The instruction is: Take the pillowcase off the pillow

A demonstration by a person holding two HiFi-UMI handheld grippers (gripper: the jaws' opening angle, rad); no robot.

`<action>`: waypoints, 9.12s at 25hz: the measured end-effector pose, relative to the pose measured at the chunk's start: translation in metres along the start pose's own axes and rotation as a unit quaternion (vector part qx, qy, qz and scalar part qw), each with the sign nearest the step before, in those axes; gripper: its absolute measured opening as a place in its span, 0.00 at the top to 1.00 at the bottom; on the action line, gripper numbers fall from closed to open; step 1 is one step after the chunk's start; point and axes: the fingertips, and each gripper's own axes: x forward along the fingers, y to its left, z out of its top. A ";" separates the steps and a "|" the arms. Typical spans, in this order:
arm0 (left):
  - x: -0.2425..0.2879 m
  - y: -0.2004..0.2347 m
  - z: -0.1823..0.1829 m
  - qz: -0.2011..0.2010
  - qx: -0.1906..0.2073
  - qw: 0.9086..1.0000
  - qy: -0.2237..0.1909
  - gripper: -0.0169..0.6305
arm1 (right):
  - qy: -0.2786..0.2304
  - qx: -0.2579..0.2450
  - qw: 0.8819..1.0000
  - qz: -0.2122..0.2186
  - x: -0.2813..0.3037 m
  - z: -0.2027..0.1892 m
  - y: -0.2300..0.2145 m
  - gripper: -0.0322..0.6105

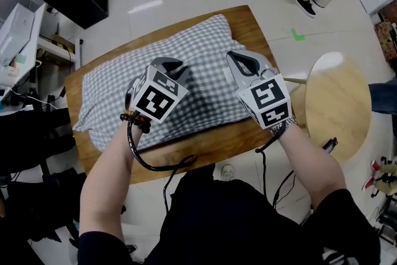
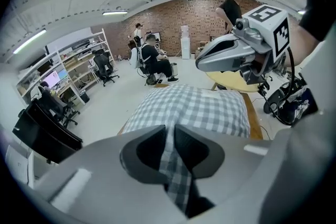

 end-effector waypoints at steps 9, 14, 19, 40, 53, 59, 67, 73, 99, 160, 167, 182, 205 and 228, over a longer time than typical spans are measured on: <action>-0.016 0.007 0.006 0.023 -0.023 0.999 -0.032 0.96 | 0.051 -0.001 0.998 -0.024 -0.003 -0.036 -0.030 0.95; -0.030 0.008 0.008 0.029 -0.040 0.997 -0.051 0.96 | 0.110 0.013 0.993 -0.038 0.001 -0.077 -0.061 0.95; -0.040 0.009 0.013 0.041 -0.038 0.996 -0.064 0.96 | 0.167 0.037 0.985 -0.029 0.010 -0.118 -0.084 0.94; -0.059 0.008 0.022 0.057 -0.039 0.994 -0.081 0.97 | 0.205 0.366 0.873 0.250 0.047 -0.151 -0.028 0.56; -0.076 0.014 -0.014 0.076 -0.063 0.992 -0.083 0.97 | 0.196 0.336 0.894 0.223 0.034 -0.147 -0.021 0.92; -0.092 0.018 -0.024 0.089 -0.085 0.990 -0.071 0.97 | 0.178 0.331 0.903 0.210 0.014 -0.132 -0.033 0.93; -0.102 0.023 -0.043 0.116 -0.121 0.984 -0.055 0.97 | 0.156 0.300 0.927 0.162 -0.005 -0.124 -0.062 0.93; -0.113 0.032 -0.042 0.126 -0.144 0.979 -0.072 0.97 | 0.150 0.300 0.934 0.123 -0.019 -0.116 -0.091 0.93; -0.096 -0.002 -0.025 0.122 -0.113 0.982 -0.093 0.76 | 0.154 0.297 0.932 0.142 -0.033 -0.124 -0.086 0.66; -0.056 -0.056 -0.002 0.047 -0.035 0.997 0.046 0.95 | 0.162 0.204 0.959 0.109 -0.067 -0.075 -0.072 0.94; -0.072 -0.058 -0.022 0.058 -0.061 0.996 0.043 0.95 | 0.159 0.207 0.962 0.085 -0.085 -0.085 -0.081 0.94; -0.076 -0.087 -0.005 0.049 -0.005 0.999 0.017 0.92 | 0.160 0.188 0.963 0.105 -0.097 -0.093 -0.049 0.85; -0.060 0.002 0.050 -0.005 0.010 1.000 -0.013 0.85 | 0.171 0.211 0.961 0.054 -0.031 -0.053 -0.074 0.69; 0.114 0.055 0.071 -0.103 -0.078 0.987 0.094 0.66 | 0.226 0.267 0.926 0.143 0.046 -0.126 -0.165 0.49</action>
